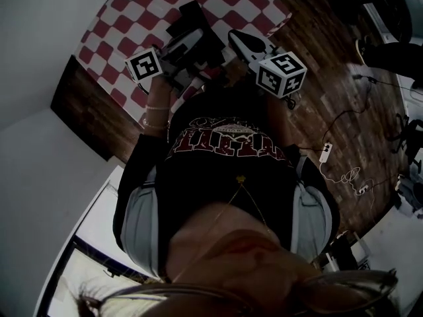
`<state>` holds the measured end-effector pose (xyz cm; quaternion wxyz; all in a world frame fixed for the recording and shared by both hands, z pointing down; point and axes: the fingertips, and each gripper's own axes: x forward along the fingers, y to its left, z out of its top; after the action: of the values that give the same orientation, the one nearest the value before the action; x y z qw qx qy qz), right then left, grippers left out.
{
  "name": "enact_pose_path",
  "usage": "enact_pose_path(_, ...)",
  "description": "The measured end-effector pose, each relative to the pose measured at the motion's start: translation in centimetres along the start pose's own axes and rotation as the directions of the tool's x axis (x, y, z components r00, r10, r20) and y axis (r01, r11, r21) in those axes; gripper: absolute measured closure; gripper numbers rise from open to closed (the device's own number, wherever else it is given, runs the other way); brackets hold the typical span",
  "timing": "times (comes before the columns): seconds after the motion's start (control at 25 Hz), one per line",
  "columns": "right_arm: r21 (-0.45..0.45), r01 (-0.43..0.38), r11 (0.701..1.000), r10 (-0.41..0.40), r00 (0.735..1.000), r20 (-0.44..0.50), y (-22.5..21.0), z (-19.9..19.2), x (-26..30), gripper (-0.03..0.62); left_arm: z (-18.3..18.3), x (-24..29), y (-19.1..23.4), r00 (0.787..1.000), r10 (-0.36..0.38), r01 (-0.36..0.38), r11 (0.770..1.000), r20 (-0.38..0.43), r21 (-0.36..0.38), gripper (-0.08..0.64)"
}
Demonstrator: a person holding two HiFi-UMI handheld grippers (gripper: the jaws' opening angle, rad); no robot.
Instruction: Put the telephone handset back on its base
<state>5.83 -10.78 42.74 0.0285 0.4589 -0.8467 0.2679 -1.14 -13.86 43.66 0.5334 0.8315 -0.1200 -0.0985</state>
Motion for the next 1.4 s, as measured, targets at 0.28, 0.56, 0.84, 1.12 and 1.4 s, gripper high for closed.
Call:
enact_pose_path(0.28,-0.040,-0.100,0.994,0.097,0.993,-0.062,1.2,0.4,3.1,0.572,1.2,-2.1,0.7,0.996,0.028,-0.028,1.000,0.084,0.001,0.479)
enact_pose_path(0.56,-0.066,-0.197,0.978,0.189,0.976,-0.108,0.5,1.3,4.9,0.572,1.8,-2.3,1.3,0.982,0.076,-0.077,0.997,0.175,-0.002,0.479)
enact_pose_path(0.84,-0.103,-0.310,0.945,0.287,0.939,-0.187,-0.8,2.7,6.2,0.572,2.6,-1.6,2.1,0.944,0.139,-0.140,0.990,0.298,-0.018,0.479)
enact_pose_path(1.12,-0.115,-0.393,0.912,0.358,0.901,-0.243,-1.5,3.3,7.2,0.572,2.9,-1.0,2.5,0.916,0.176,-0.182,0.983,0.359,-0.019,0.479)
enact_pose_path(1.4,-0.110,-0.447,0.888,0.403,0.870,-0.284,-1.4,2.9,7.9,0.572,3.0,-1.8,3.3,0.894,0.225,-0.238,0.971,0.387,-0.016,0.479)
